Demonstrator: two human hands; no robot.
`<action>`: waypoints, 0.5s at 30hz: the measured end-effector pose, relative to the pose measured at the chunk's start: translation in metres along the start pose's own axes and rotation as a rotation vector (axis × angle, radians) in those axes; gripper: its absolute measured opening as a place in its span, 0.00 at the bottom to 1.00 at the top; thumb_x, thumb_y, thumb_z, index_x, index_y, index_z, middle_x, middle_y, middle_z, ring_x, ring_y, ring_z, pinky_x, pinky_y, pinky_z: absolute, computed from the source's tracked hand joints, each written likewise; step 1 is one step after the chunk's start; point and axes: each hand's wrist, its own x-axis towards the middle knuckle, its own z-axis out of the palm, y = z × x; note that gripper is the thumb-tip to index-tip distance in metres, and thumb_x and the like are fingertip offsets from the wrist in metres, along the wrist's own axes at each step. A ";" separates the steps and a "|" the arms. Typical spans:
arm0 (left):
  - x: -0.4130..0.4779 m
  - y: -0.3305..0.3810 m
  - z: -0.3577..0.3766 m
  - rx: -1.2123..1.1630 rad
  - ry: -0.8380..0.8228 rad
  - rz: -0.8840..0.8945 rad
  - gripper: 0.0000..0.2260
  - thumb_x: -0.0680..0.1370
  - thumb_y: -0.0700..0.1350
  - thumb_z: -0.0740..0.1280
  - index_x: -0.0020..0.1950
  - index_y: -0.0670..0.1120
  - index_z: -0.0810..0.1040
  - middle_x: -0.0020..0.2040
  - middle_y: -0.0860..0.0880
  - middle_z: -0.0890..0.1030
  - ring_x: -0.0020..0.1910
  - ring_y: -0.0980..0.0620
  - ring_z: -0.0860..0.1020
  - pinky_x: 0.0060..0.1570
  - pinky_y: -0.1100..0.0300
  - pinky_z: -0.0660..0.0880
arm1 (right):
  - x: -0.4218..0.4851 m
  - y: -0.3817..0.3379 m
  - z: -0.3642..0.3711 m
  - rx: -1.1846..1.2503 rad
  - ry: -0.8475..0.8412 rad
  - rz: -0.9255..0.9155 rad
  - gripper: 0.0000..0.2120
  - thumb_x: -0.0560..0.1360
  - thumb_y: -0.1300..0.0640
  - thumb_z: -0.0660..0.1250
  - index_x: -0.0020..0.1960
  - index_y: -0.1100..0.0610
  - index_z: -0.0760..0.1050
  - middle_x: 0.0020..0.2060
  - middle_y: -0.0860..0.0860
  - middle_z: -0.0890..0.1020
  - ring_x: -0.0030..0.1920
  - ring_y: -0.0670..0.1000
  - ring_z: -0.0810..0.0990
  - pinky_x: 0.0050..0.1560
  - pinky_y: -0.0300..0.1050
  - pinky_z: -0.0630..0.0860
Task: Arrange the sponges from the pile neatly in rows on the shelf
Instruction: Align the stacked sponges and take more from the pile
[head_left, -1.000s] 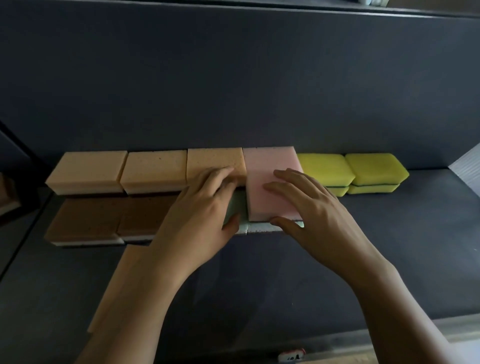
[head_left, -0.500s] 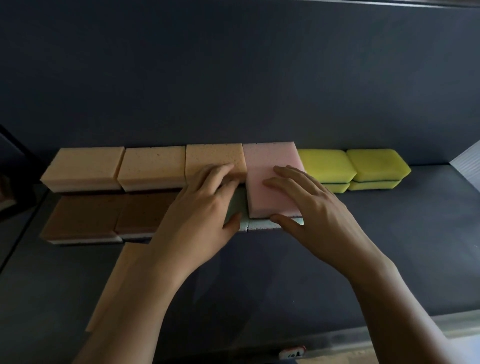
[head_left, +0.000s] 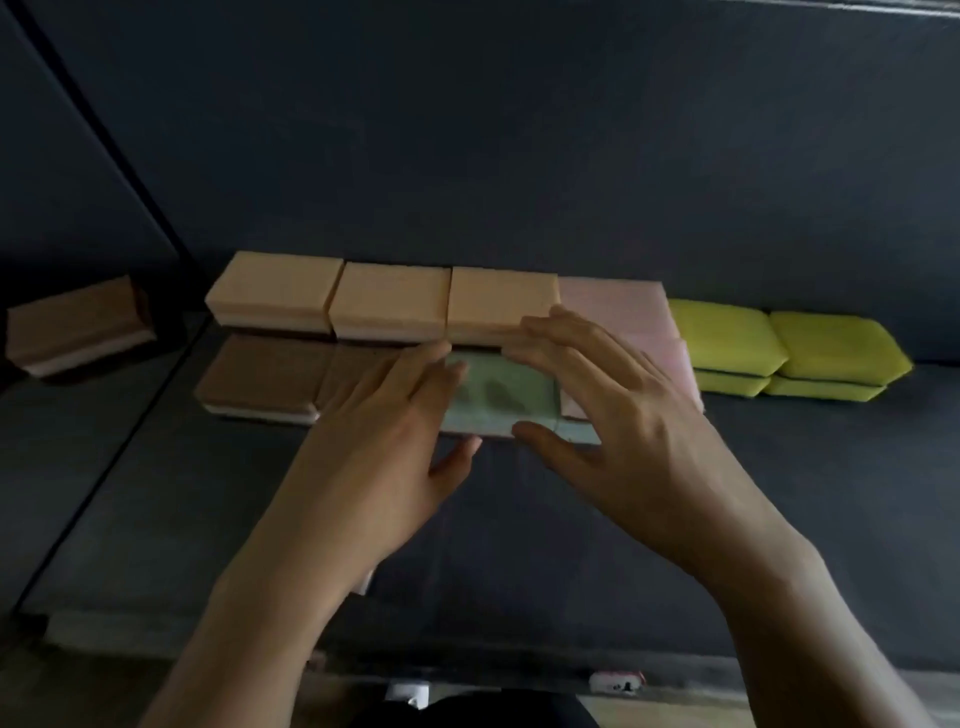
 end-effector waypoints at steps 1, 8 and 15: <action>-0.008 -0.003 -0.004 0.009 -0.007 -0.035 0.24 0.75 0.54 0.65 0.66 0.43 0.75 0.67 0.45 0.75 0.64 0.43 0.75 0.58 0.47 0.76 | 0.003 -0.004 0.006 0.017 -0.008 -0.022 0.24 0.75 0.51 0.71 0.70 0.53 0.72 0.69 0.48 0.73 0.74 0.49 0.66 0.72 0.47 0.66; -0.060 -0.010 -0.023 0.124 -0.085 -0.306 0.38 0.72 0.71 0.56 0.71 0.45 0.70 0.71 0.47 0.71 0.66 0.46 0.73 0.56 0.51 0.74 | 0.018 -0.033 0.035 0.043 -0.107 -0.134 0.23 0.76 0.52 0.70 0.70 0.52 0.72 0.68 0.49 0.74 0.68 0.50 0.72 0.65 0.49 0.73; -0.084 -0.019 -0.016 0.168 -0.167 -0.424 0.39 0.67 0.72 0.62 0.66 0.45 0.72 0.59 0.47 0.78 0.54 0.48 0.78 0.50 0.58 0.73 | 0.022 -0.045 0.053 0.043 -0.192 -0.188 0.25 0.75 0.51 0.71 0.70 0.51 0.70 0.67 0.49 0.75 0.66 0.49 0.73 0.61 0.42 0.70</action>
